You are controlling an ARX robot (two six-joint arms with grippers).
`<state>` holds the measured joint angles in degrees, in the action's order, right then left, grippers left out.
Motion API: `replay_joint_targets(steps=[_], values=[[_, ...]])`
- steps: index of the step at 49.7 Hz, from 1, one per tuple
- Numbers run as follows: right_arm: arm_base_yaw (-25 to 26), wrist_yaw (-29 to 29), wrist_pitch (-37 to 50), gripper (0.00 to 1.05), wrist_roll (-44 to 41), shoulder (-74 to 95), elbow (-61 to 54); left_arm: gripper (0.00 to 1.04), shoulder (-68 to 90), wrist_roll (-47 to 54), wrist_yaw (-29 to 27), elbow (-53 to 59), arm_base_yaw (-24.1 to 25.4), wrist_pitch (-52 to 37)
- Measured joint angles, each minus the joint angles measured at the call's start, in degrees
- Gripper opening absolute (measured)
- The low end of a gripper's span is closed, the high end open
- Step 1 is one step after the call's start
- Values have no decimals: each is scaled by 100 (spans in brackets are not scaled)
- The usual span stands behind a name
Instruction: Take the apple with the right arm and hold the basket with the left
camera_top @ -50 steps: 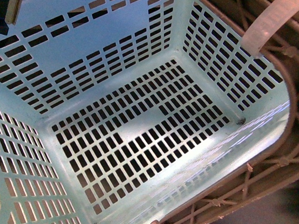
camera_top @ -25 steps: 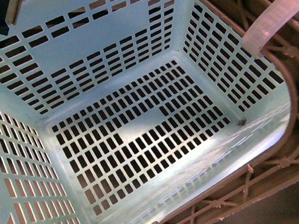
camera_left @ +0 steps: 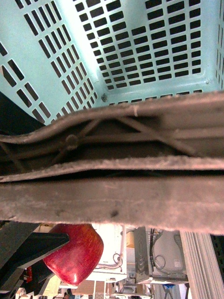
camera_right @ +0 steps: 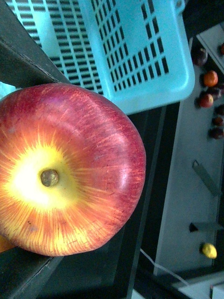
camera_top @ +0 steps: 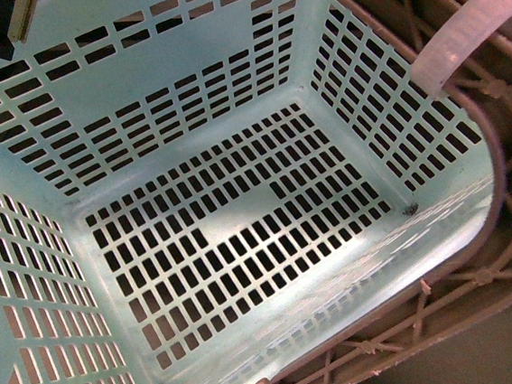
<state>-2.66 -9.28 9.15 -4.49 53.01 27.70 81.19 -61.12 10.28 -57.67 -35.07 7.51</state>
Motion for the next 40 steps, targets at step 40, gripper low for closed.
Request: replay_joint_targets(steps=[40], values=[[-1770, 1252, 634, 96, 868, 1003, 85, 18, 0, 9, 20, 0, 0, 0]])
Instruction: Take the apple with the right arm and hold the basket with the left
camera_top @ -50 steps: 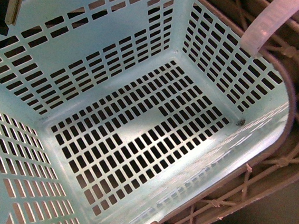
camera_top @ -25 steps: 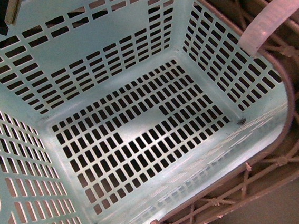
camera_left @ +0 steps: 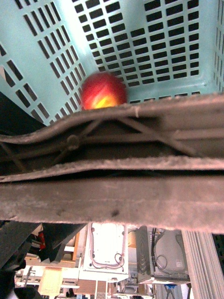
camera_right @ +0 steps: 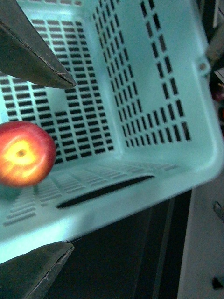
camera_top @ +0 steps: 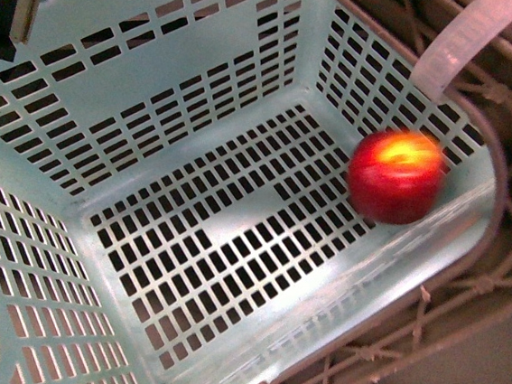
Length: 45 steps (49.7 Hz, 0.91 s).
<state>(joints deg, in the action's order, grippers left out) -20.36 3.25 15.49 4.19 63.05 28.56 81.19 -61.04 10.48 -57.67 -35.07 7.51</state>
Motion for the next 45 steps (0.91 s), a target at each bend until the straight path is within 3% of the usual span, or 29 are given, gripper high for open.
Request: replay_joint_targets(steps=[9, 24, 39, 45], values=[[822, 341, -662, 96, 192, -859, -35, 17, -7, 2, -61, -4, -2, 13], [2675, 0, -2037, 96, 70, -2424, -468, 17, -7, 11, -2, -4, -2, 13], [2793, -35, -2076, 96, 28, -2531, -507, 17, -7, 15, -50, -4, 0, 13], [2905, -1029, -328, 80, -214, -2778, -1231, 17, -7, 17, -42, -4, 0, 13]])
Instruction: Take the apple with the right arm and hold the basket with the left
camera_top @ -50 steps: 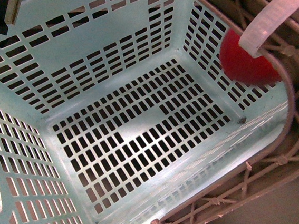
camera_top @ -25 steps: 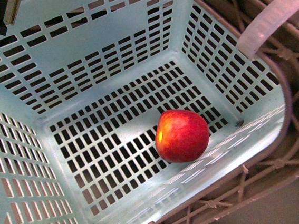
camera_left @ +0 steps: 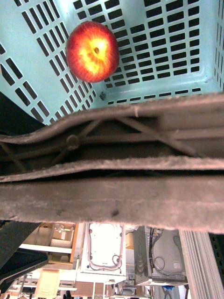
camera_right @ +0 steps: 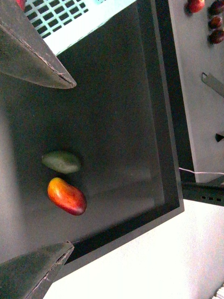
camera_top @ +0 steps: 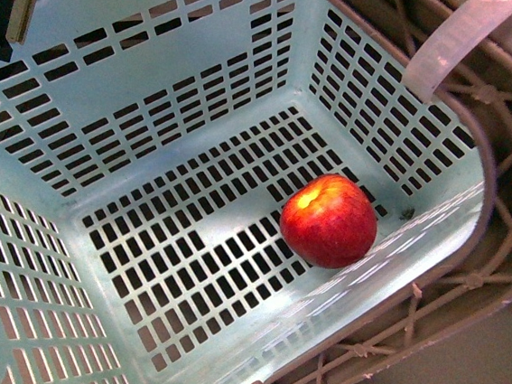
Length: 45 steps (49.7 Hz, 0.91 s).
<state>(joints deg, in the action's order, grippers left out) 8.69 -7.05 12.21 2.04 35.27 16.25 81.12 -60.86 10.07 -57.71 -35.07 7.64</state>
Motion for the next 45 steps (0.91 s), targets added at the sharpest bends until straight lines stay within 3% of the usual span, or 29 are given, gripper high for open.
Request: replay_joint_targets(steps=[6, 11, 14, 18, 22, 45], values=[[-109, -13, 776, 63, -92, -284, -439, 17, 0, -7, 4, -2, -2, 0], [-249, 127, 798, 42, -151, -562, -721, 17, -2, -9, 26, 0, -2, -2], [-599, 605, 750, 30, -162, -723, -855, 17, -2, -7, 17, -2, -2, 0], [-780, 640, 715, 19, -170, -863, -951, 17, -2, -2, -7, -2, -2, 0], [-833, 693, 636, 2, -173, -1082, -1069, 17, -2, -4, 0, -2, -2, 0], [-848, 704, 122, 2, -186, -1937, -1410, 17, -2, -4, 0, -2, -2, 0]])
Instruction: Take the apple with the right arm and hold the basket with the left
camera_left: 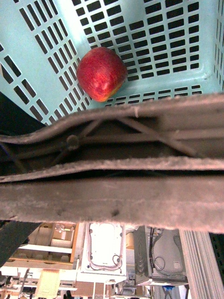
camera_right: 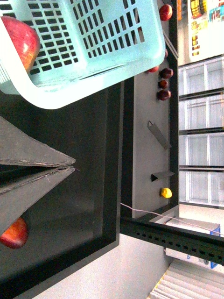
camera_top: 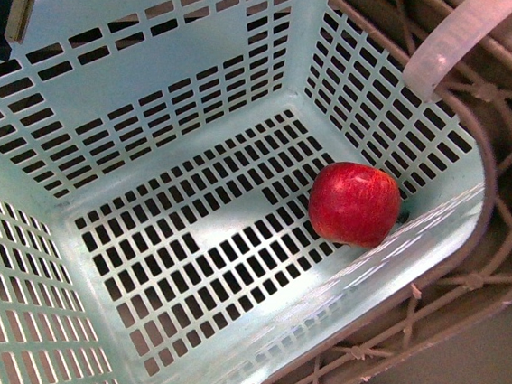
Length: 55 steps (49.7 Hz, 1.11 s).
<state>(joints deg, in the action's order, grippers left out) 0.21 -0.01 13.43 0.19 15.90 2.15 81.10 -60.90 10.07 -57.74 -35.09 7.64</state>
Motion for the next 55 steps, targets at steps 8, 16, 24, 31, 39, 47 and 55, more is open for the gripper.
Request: replay_joint_targets(steps=[8, 16, 24, 31, 39, 47, 55], values=[[0, 2, -13, 2, 0, -262, -81, 17, 0, -2, 2, 2, 0, -2], [-9, 2, -293, 2, 0, -542, -81, 17, 0, -2, 2, 2, 0, 0], [-11, 2, -1281, 2, -2, -1416, -81, 17, 0, -2, 4, 0, 0, 0], [-11, 4, -1329, 2, 0, -1539, -79, 17, 0, 11, 2, 0, 0, 0], [-11, 2, -1333, 10, -2, -1550, -79, 17, 0, 2, 4, 0, 0, -2], [-11, 2, -1335, 42, -2, -1554, -79, 17, 0, 2, 2, 0, 0, 0], [-11, 2, -1335, 68, -2, -1554, -79, 17, 0, 0, 4, 0, 0, 0]])
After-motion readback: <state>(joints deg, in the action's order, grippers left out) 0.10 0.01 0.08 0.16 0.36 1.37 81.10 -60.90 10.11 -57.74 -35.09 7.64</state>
